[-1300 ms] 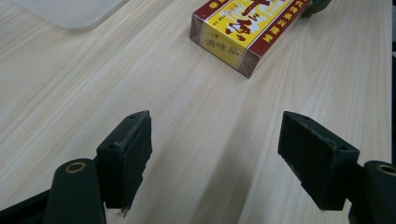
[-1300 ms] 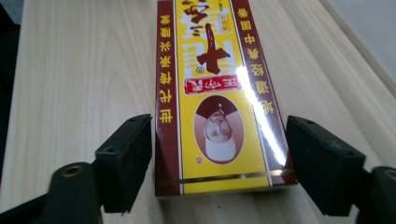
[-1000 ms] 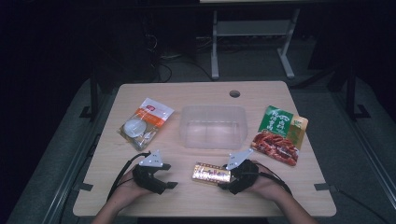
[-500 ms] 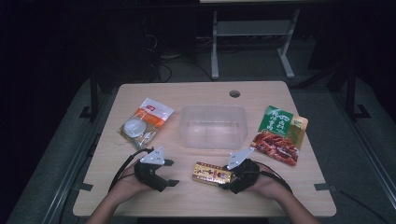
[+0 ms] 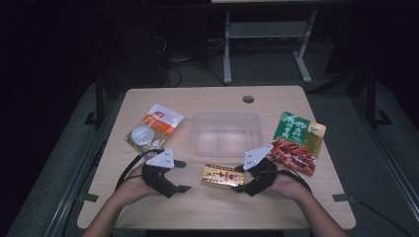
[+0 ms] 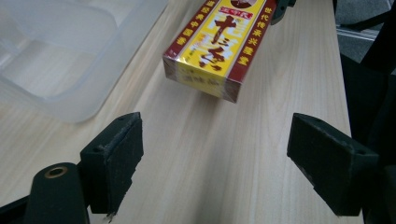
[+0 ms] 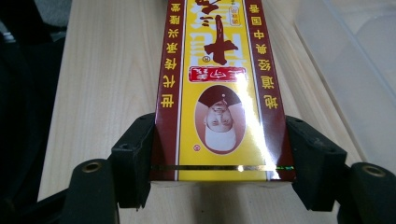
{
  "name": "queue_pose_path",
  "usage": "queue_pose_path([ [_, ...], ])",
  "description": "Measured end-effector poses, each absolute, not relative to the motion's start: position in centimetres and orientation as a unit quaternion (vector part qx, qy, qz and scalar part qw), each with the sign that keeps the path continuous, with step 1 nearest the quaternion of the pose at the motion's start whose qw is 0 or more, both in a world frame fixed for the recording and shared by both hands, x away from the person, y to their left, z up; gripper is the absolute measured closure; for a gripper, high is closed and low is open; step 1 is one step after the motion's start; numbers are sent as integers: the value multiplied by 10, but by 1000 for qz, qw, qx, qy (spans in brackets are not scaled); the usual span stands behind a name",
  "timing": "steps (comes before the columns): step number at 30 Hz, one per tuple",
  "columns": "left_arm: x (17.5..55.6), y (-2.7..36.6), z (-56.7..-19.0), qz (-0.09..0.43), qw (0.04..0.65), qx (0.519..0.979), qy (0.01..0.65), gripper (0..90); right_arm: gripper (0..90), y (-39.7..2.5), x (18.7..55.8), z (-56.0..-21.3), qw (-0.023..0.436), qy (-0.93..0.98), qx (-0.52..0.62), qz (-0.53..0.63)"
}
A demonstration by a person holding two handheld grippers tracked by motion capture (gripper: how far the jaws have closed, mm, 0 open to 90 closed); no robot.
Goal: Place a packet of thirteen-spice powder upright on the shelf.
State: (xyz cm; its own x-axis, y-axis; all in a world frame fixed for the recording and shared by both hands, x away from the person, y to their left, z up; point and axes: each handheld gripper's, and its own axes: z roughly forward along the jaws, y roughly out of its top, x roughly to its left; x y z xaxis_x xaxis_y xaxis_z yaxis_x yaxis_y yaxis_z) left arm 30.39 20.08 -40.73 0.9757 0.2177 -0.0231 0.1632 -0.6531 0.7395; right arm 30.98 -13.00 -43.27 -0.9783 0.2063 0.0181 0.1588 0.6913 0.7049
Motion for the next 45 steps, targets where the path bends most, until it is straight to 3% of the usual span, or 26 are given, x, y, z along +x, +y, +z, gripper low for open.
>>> queue_pose_path([
  [27, 314, 159, -404, -3, 389, 920, 39, 163, 321, -107, 316, -408, 13, 913, 29, 407],
  [36, 312, 156, -408, -25, 396, 918, 26, 288, 321, -102, 311, -408, 4, 913, 20, 408],
  [45, 311, 157, -410, -33, 396, 917, 22, 308, 315, -102, 311, -409, -3, 913, 19, 408],
])
